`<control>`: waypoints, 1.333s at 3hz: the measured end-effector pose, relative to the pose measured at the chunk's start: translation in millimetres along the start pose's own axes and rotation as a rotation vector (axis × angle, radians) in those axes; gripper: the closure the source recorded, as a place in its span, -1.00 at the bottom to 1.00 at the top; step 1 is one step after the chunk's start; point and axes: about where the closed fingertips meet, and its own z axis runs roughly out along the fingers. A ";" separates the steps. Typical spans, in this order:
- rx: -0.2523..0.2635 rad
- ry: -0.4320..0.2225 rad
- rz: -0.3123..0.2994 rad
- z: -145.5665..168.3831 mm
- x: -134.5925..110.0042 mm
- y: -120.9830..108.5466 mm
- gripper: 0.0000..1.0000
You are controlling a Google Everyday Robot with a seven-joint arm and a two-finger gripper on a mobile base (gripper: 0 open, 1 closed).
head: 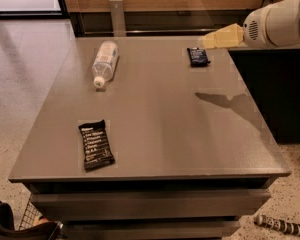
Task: Pick rxbar blueberry
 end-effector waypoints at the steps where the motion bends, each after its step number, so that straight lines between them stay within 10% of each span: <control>1: -0.006 0.019 -0.011 11.7 -4.0 2.6 -1.00; 4: -0.021 0.134 0.015 132.7 -11.3 -9.1 -1.00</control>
Offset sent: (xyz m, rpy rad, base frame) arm 0.1049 0.0366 -0.0501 -0.0795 0.1451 0.0383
